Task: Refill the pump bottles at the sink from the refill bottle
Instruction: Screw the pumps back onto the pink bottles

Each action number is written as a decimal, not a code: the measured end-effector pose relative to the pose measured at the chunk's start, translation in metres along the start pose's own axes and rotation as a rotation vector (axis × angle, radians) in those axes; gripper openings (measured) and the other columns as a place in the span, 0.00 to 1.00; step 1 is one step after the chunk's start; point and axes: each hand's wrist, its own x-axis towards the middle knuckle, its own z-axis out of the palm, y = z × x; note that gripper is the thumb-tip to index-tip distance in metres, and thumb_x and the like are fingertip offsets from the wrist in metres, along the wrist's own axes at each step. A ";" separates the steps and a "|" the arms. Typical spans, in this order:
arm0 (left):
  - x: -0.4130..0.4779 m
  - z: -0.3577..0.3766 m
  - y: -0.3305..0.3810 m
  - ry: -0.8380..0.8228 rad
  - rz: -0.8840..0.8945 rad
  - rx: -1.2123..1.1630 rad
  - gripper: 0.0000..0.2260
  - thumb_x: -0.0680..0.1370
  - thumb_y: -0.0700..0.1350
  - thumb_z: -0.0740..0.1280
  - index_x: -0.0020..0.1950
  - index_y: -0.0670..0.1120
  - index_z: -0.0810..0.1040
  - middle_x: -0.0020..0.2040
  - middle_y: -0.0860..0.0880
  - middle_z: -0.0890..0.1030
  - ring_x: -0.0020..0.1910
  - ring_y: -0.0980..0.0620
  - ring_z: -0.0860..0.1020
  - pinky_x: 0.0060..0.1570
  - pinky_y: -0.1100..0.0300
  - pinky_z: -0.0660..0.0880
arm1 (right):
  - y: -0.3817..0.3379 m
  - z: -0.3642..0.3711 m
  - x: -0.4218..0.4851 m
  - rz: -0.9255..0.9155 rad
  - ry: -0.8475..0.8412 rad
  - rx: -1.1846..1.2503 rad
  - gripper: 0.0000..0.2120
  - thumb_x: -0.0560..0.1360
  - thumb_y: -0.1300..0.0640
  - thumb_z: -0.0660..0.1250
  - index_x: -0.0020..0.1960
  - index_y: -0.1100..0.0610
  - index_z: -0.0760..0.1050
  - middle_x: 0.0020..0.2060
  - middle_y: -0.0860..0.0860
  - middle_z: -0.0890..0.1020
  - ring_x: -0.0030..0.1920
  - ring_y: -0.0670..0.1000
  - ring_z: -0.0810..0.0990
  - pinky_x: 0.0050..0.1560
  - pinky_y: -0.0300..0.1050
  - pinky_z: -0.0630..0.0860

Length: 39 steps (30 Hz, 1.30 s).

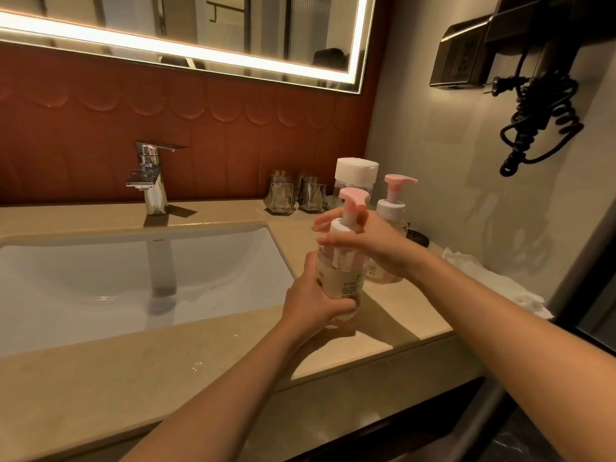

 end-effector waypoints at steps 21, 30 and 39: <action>0.001 0.001 -0.001 0.004 0.003 -0.001 0.37 0.64 0.52 0.76 0.66 0.57 0.58 0.59 0.54 0.75 0.55 0.53 0.76 0.53 0.55 0.78 | 0.015 0.010 -0.001 -0.002 0.133 0.128 0.18 0.68 0.56 0.73 0.56 0.51 0.74 0.51 0.45 0.82 0.54 0.47 0.78 0.65 0.57 0.69; 0.004 0.004 0.002 0.047 -0.021 0.024 0.37 0.63 0.53 0.78 0.65 0.58 0.59 0.52 0.58 0.74 0.51 0.54 0.76 0.49 0.59 0.77 | 0.015 0.042 -0.002 0.007 0.559 0.076 0.29 0.71 0.47 0.71 0.68 0.51 0.66 0.63 0.48 0.75 0.59 0.51 0.74 0.56 0.48 0.70; 0.000 -0.002 0.001 0.001 -0.012 0.006 0.35 0.64 0.51 0.77 0.62 0.58 0.59 0.56 0.54 0.75 0.54 0.51 0.77 0.52 0.52 0.78 | -0.001 0.011 0.000 -0.046 0.155 0.092 0.06 0.70 0.56 0.72 0.45 0.53 0.77 0.43 0.47 0.80 0.46 0.45 0.78 0.39 0.36 0.70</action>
